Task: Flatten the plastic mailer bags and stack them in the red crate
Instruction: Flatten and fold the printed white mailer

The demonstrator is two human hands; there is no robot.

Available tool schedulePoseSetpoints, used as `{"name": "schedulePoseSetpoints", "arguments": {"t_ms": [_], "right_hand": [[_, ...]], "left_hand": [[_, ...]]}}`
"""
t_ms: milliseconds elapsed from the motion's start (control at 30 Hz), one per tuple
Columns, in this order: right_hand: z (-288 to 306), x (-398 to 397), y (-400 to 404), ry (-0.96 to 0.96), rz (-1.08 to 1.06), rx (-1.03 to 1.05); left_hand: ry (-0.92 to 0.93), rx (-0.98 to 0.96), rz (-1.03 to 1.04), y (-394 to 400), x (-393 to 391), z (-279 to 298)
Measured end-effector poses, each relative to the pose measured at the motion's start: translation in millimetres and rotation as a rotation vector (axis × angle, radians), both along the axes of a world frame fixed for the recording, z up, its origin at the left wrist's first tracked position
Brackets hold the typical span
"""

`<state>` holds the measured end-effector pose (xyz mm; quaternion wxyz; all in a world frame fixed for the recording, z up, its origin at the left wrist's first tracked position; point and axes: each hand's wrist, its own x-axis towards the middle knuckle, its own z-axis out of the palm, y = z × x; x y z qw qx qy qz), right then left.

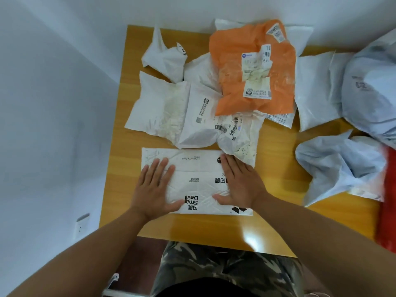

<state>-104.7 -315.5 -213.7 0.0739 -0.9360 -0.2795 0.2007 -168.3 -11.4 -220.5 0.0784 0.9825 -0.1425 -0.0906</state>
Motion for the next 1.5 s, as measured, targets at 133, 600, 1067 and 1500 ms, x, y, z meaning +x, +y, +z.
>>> {"name": "schedulePoseSetpoints", "arguments": {"t_ms": [133, 600, 1067, 1500], "right_hand": [[12, 4, 4, 0.039, 0.013, -0.041], [73, -38, 10, 0.312, -0.976, 0.088], [112, -51, -33, 0.724, -1.419, 0.507], [179, -59, -76, 0.405, -1.417, 0.806]], "left_hand": [[0.12, 0.01, 0.005, -1, 5, 9], [0.299, -0.246, 0.825, -19, 26, 77], [0.737, -0.865, 1.248, -26, 31, 102], [1.087, -1.388, 1.037, -37, 53, 135]]}}
